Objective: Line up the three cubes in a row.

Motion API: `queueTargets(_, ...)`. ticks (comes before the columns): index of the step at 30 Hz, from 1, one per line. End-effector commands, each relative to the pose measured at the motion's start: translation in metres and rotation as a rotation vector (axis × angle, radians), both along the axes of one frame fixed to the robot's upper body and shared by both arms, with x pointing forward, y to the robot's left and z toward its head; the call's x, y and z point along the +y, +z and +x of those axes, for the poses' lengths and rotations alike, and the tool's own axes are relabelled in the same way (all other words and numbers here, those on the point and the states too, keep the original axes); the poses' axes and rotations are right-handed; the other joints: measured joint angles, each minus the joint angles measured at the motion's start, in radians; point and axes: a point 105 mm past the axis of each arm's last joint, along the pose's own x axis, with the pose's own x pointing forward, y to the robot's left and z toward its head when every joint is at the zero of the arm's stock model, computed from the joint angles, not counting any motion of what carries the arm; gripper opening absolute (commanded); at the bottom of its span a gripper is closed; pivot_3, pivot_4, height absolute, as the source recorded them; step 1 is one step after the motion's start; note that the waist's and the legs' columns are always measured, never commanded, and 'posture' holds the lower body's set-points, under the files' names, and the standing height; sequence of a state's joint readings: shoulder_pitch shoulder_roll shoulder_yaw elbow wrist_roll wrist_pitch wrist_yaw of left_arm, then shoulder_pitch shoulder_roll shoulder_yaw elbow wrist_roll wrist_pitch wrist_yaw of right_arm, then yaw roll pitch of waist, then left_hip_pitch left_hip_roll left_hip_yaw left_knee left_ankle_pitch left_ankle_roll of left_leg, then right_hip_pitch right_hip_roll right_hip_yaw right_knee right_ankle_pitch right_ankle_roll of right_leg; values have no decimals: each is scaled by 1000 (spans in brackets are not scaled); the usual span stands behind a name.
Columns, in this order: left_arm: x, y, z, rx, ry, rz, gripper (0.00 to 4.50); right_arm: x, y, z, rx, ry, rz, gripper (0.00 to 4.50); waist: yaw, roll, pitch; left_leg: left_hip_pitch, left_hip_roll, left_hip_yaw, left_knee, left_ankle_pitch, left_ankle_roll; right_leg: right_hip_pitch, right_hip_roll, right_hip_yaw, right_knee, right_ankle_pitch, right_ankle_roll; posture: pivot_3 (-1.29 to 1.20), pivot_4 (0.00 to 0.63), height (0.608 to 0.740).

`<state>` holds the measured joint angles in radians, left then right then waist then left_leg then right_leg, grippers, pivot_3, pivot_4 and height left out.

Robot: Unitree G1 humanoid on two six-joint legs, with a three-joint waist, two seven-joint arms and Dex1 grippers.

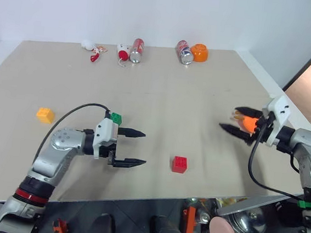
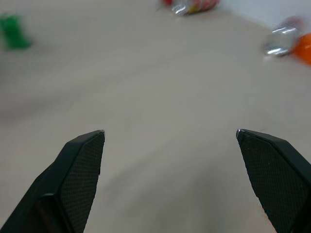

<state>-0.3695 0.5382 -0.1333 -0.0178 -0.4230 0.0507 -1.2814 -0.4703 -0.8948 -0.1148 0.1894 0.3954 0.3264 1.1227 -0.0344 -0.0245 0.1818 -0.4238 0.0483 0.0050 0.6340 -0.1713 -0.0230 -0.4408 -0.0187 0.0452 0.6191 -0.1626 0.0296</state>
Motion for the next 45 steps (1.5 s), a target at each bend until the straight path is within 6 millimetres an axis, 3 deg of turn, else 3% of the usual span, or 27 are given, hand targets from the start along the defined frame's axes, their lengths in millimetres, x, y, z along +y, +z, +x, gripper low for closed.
queueTargets(1, 9, 6, -5, -29, -48, 19, 4171, 16, 3, -22, 63, 143, -54, 4486, 0, 0, 0, 0, 0, 0, 0, 0, 0, 0, 0, 0, 0, 0, 0, 0, 150, 740)
queueTargets(7, 13, 3, -13, -11, -112, 39, 4171, 32, -34, -54, 227, 323, -168, 4486, 0, -1, 0, 0, 0, 0, 1, 0, 0, -1, 0, 0, 0, 0, 0, 0, 150, 740)
queueTargets(14, 16, 1, -15, -24, -120, 68, 4171, 45, -53, -47, 248, 368, -155, 4486, -1, -1, 1, 1, 0, 0, 2, 0, -1, -1, 0, 0, 0, 0, 0, 0, 150, 740)
queueTargets(27, 18, 1, -13, -48, -70, 63, 4171, 76, -69, -44, 263, 484, -135, 4486, -1, -2, 1, 0, 0, 0, 1, -1, -1, -1, 0, 0, 0, 0, 0, 0, 150, 740)
queueTargets(39, 18, -4, -10, -53, -28, 57, 4171, 98, -71, -40, 243, 527, -110, 4486, -1, -2, 1, 0, 0, 0, 1, -1, -1, -1, 0, 0, 0, 0, 0, 0, 150, 740)
queueTargets(42, 19, -5, -9, -55, -18, 59, 4171, 97, -72, -40, 242, 529, -116, 3686, -1, -2, 1, 0, 0, 0, 1, -1, -1, -1, 0, 0, 0, 0, 0, 0, 150, 740)
queueTargets(45, 20, -5, -7, -59, -9, 59, 4171, 97, -72, -41, 244, 538, -118, 2547, -1, -2, 1, 0, 0, 0, 1, -1, -1, -1, 0, 0, 0, 0, 0, 0, 150, 740)
